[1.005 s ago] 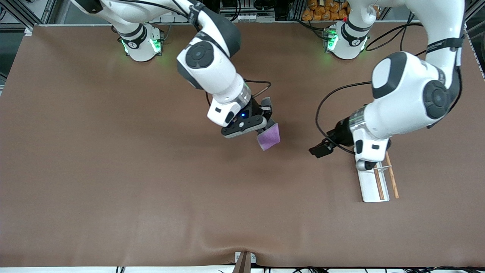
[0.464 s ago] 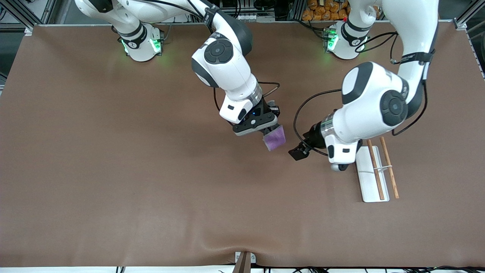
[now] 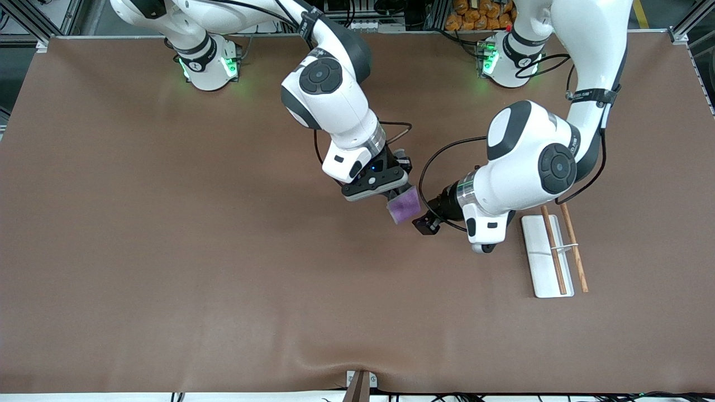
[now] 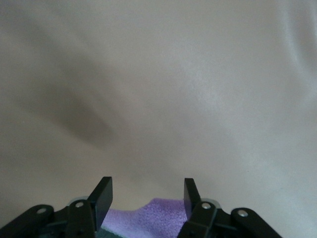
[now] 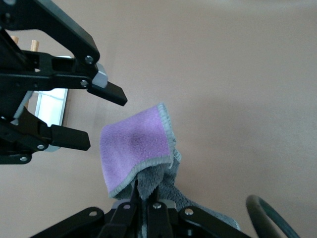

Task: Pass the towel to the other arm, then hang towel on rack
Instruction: 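Close the left gripper on the purple towel beside the right gripper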

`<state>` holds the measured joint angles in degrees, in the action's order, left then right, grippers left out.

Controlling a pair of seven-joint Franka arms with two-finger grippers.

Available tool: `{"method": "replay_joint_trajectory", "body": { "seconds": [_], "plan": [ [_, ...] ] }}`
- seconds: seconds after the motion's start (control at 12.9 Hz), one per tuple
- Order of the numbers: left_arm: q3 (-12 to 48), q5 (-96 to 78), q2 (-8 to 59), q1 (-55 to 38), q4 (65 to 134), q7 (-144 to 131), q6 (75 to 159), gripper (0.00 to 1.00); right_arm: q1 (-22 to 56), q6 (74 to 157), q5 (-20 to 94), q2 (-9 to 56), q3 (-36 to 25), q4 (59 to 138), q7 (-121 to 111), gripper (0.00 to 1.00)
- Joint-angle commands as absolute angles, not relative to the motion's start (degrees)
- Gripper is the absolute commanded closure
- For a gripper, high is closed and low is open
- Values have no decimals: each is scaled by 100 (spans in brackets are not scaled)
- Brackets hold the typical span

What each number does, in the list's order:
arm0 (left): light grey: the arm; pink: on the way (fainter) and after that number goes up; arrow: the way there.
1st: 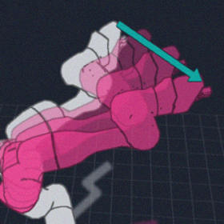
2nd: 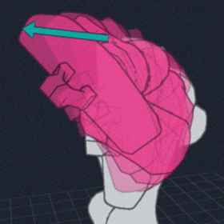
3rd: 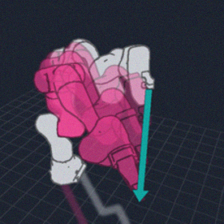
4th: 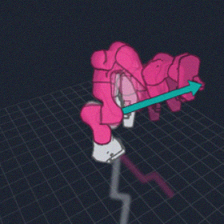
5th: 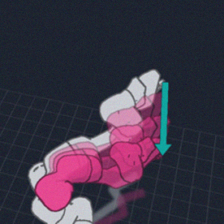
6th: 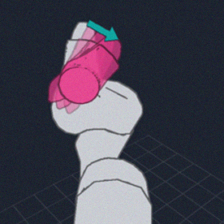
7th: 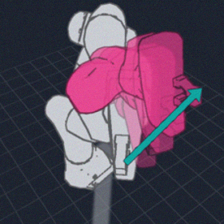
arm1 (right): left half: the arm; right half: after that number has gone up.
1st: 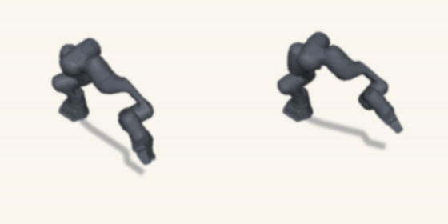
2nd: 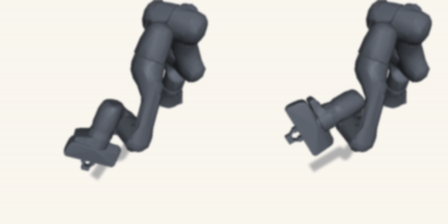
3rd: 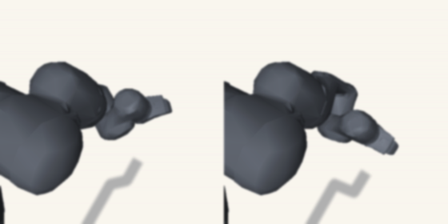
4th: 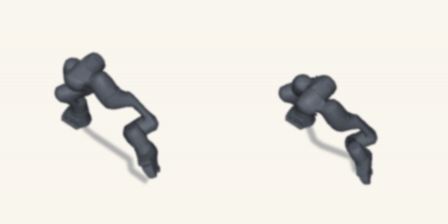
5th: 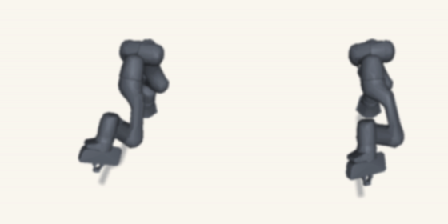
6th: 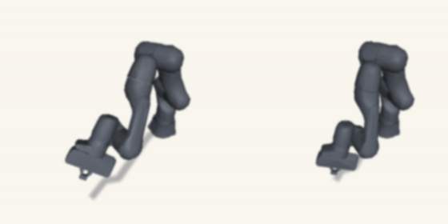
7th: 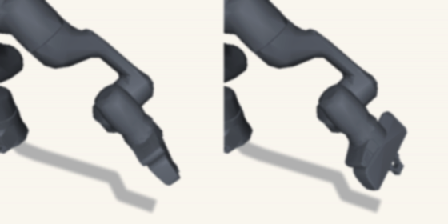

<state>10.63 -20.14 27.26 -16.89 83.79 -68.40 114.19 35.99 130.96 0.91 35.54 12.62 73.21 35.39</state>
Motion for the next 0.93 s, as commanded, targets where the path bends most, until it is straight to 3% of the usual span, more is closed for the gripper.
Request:
{"method": "replay_joint_trajectory", "body": {
  "seconds": [0.0,0.15,0.31,0.54,0.85],
  "plan": [
    [1046,-2118,2812,-1802,8227,-6987,11426,52,3647,13069,-53,3656,1239,7137,3674,100],
    [1063,-2127,2786,-1810,8227,-6987,11426,56,3656,13087,-97,3674,1239,7145,3683,100],
    [1090,-2258,2786,-1811,8227,-6987,11426,67,3656,13078,-97,3683,1239,7146,3691,100],
    [1081,-2268,2786,-1811,8227,-6987,11426,97,3656,13087,-97,3683,1239,7146,3691,100],
    [1081,-2224,2734,-1758,8227,-6882,11426,100,3656,13087,-97,3691,1239,7172,3691,100]
  ]
}}
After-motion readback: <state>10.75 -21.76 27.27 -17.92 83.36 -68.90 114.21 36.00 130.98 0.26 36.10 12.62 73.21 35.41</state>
